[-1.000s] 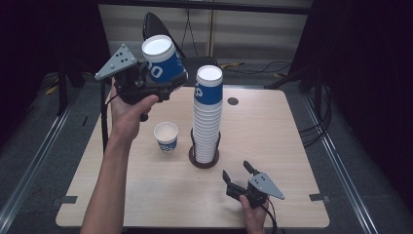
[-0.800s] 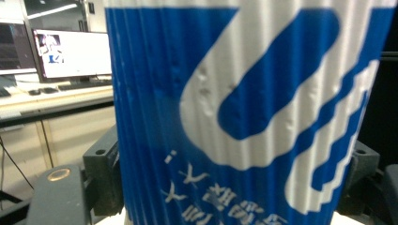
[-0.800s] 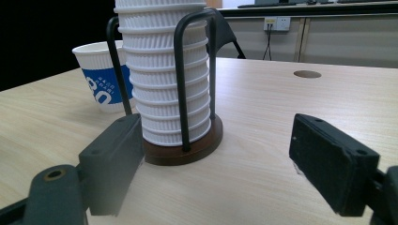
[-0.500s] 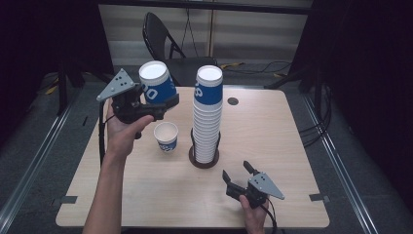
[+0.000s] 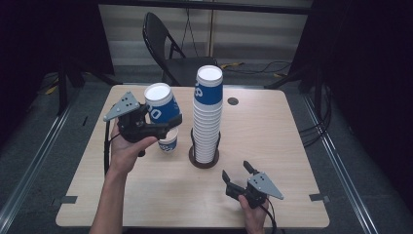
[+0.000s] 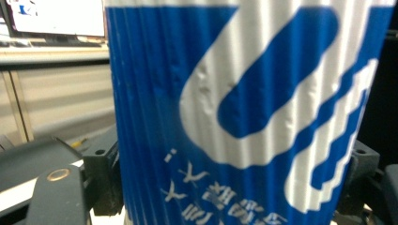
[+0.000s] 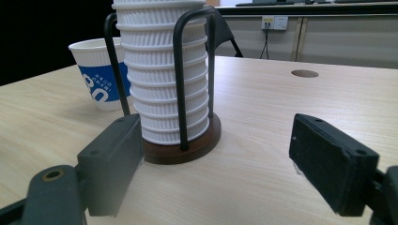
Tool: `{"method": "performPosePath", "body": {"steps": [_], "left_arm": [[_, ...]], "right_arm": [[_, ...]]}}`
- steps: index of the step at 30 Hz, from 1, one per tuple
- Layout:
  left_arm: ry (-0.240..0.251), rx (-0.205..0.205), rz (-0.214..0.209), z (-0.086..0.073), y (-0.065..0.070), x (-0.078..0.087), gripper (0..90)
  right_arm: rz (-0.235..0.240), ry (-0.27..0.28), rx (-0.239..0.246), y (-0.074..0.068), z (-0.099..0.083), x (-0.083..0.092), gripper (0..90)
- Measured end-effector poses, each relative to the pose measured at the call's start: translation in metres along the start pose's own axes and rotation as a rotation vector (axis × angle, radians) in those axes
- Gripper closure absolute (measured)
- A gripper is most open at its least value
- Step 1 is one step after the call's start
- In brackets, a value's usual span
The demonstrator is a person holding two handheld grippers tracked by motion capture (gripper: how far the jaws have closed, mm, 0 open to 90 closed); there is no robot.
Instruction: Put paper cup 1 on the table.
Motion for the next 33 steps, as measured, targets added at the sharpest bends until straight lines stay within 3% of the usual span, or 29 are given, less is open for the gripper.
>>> {"method": "performPosePath", "body": {"steps": [5, 10, 13, 17, 20, 22, 33], "left_arm": [[-0.009, 0.041, -0.007, -0.014, 0.004, -0.002, 19.5], [-0.024, 0.055, -0.015, -0.026, 0.011, -0.005, 19.5], [-0.038, 0.076, -0.02, -0.035, 0.015, -0.009, 19.5], [-0.046, 0.122, -0.035, -0.049, 0.019, -0.014, 19.5], [-0.018, 0.141, -0.039, -0.057, 0.023, -0.015, 19.4], [-0.023, 0.178, -0.067, -0.064, 0.025, -0.017, 19.3], [-0.052, 0.261, -0.08, -0.093, 0.035, -0.027, 19.3]], "right_arm": [[-0.006, -0.012, 0.029, -0.003, 0.0, -0.001, 17.3], [-0.001, -0.025, 0.047, -0.006, 0.0, -0.003, 18.1], [-0.001, -0.031, 0.051, -0.01, 0.001, -0.002, 22.7], [0.019, -0.017, 0.052, -0.02, 0.003, 0.0, 27.8], [0.054, -0.003, 0.04, -0.027, 0.005, 0.0, 31.8], [0.065, 0.008, 0.044, -0.032, 0.005, 0.0, 32.0], [0.149, 0.056, 0.013, -0.047, 0.006, 0.003, 36.2]]}}
Point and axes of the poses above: each handheld gripper's, and its own axes: x roughly backward along the jaws, z roughly out of its top, y roughly to its right, the point moved 4 cm from there along -x, roughly forward along the jaws, and after that the axes turned 11 degrees about -z, right-handed, at the moved point
